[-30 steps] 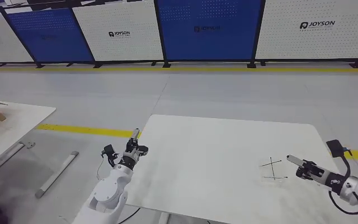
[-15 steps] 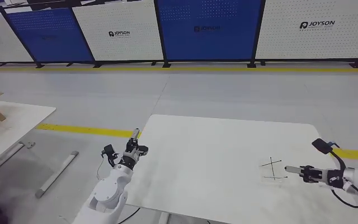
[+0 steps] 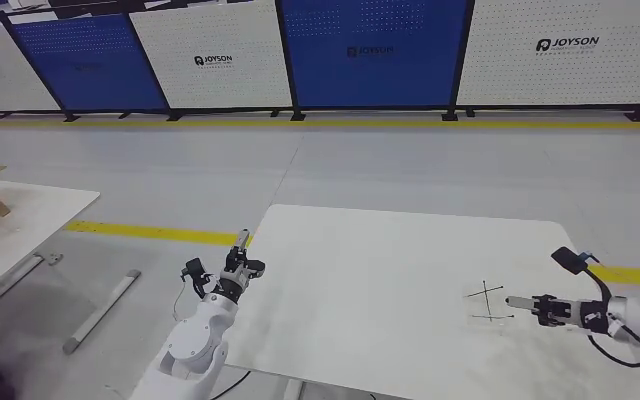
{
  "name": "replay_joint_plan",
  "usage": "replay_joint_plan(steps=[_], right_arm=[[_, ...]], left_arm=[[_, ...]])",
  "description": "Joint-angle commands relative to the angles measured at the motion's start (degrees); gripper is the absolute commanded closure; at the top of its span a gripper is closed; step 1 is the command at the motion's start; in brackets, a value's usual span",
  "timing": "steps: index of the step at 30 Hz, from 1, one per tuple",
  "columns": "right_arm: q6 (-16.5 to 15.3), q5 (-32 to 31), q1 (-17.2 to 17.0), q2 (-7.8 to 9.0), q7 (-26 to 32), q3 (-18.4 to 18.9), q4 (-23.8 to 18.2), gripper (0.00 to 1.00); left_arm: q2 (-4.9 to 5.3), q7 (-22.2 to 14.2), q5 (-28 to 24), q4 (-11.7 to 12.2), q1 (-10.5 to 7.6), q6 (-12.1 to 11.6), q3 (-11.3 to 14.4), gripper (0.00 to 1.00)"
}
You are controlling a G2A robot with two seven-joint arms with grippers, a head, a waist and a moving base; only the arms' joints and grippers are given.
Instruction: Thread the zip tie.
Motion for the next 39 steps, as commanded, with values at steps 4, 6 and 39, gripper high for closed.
replay_joint_plan(steps=[4, 6, 39], right_arm=[[0.44, 0.46, -0.12, -0.02, 0.0, -0.19, 0.13, 0.0], [2.88, 3.12, 0.1, 0.09, 0.0, -0.85, 0.53, 0.0], [14.61, 2.98, 1.87, 2.87, -0.69, -5.85, 0.03, 0.0]], left_arm=[[0.0, 0.0, 0.0, 0.0, 0.0, 0.0, 0.0, 0.0], [0.0, 0.0, 0.0, 0.0, 0.0, 0.0, 0.0, 0.0], [0.0, 0.0, 0.0, 0.0, 0.0, 0.0, 0.0, 0.0]])
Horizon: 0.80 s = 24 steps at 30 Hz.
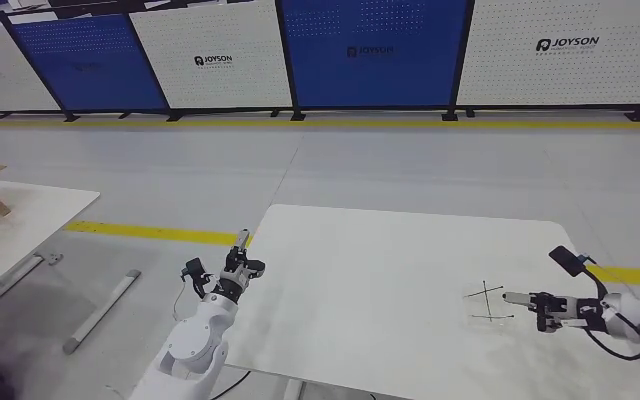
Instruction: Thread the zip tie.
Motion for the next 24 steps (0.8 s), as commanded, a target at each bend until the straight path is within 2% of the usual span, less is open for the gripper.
replay_joint_plan(steps=[1, 7, 20, 23, 24], right_arm=[[1.84, -0.79, 0.19, -0.01, -0.37, -0.76, 0.94, 0.0], [4.69, -4.86, 3.3, -0.08, 0.31, -5.24, 3.2, 0.0], [4.01, -3.7, 3.19, -0.13, 0.31, -5.59, 3.08, 0.0], [5.33, -1.95, 4.42, -0.15, 0.31, -6.21, 5.01, 0.0], [6.72, -2.84, 5.58, -0.16, 0.26, -6.75, 5.15, 0.0]], left_arm=[[0.0, 0.0, 0.0, 0.0, 0.0, 0.0, 0.0, 0.0], [0.0, 0.0, 0.0, 0.0, 0.0, 0.0, 0.0, 0.0], [0.0, 0.0, 0.0, 0.0, 0.0, 0.0, 0.0, 0.0], [0.0, 0.0, 0.0, 0.0, 0.0, 0.0, 0.0, 0.0], [0.0, 0.0, 0.0, 0.0, 0.0, 0.0, 0.0, 0.0]])
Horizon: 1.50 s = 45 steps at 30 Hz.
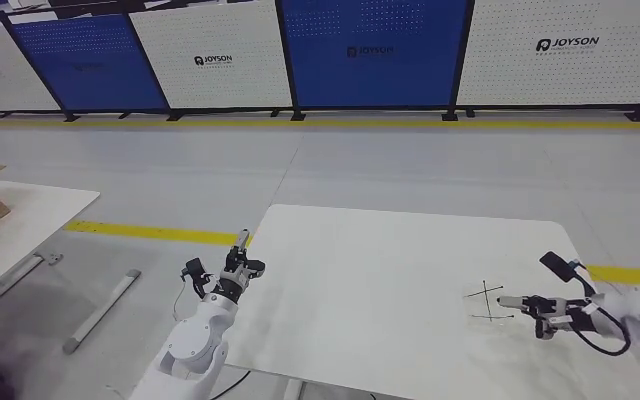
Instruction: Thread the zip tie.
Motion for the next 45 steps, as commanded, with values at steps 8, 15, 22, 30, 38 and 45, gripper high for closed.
replay_joint_plan(steps=[8, 15, 22, 30, 38, 45], right_arm=[[1.89, -3.23, 7.29, -1.37, 0.0, -8.74, 4.88, 0.0], [1.37, -3.31, 8.42, -1.51, 0.0, -10.03, 6.51, 0.0], [-0.91, -2.35, 7.29, -1.31, -1.09, -9.35, 6.01, 0.0], [0.5, -2.93, 6.34, -0.64, -0.5, -8.29, 4.35, 0.54], [3.32, -3.15, 8.42, -0.99, 0.0, -10.29, 7.27, 0.62], [4.95, -3.78, 9.72, -1.32, 0.0, -11.78, 8.93, 0.64]], left_arm=[[0.0, 0.0, 0.0, 0.0, 0.0, 0.0, 0.0, 0.0], [0.0, 0.0, 0.0, 0.0, 0.0, 0.0, 0.0, 0.0], [0.0, 0.0, 0.0, 0.0, 0.0, 0.0, 0.0, 0.0], [0.0, 0.0, 0.0, 0.0, 0.0, 0.0, 0.0, 0.0], [0.0, 0.0, 0.0, 0.0, 0.0, 0.0, 0.0, 0.0], [0.0, 0.0, 0.0, 0.0, 0.0, 0.0, 0.0, 0.0]])
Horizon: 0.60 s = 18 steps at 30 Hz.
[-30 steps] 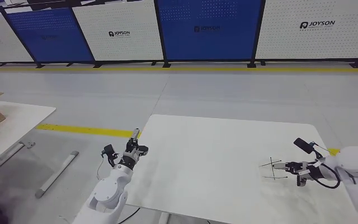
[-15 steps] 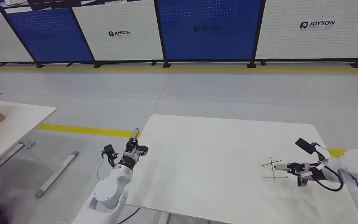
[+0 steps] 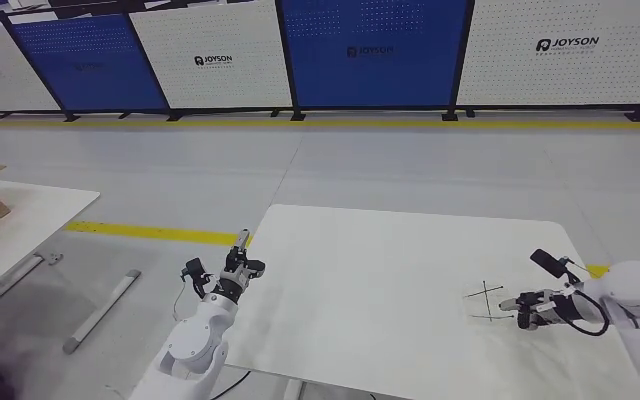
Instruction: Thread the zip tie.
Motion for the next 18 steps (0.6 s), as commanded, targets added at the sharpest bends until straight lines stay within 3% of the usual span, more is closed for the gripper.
replay_joint_plan(steps=[1, 11, 18], right_arm=[[0.22, -0.15, 0.33, -0.12, 0.04, -0.56, 0.44, 0.64], [0.49, -0.25, 2.45, -0.76, -0.01, -2.79, 3.52, 0.66], [-0.06, -0.04, 3.12, -0.91, 0.04, -3.56, 4.63, 0.78]], left_arm=[[0.0, 0.0, 0.0, 0.0, 0.0, 0.0, 0.0, 0.0], [0.0, 0.0, 0.0, 0.0, 0.0, 0.0, 0.0, 0.0], [0.0, 0.0, 0.0, 0.0, 0.0, 0.0, 0.0, 0.0]])
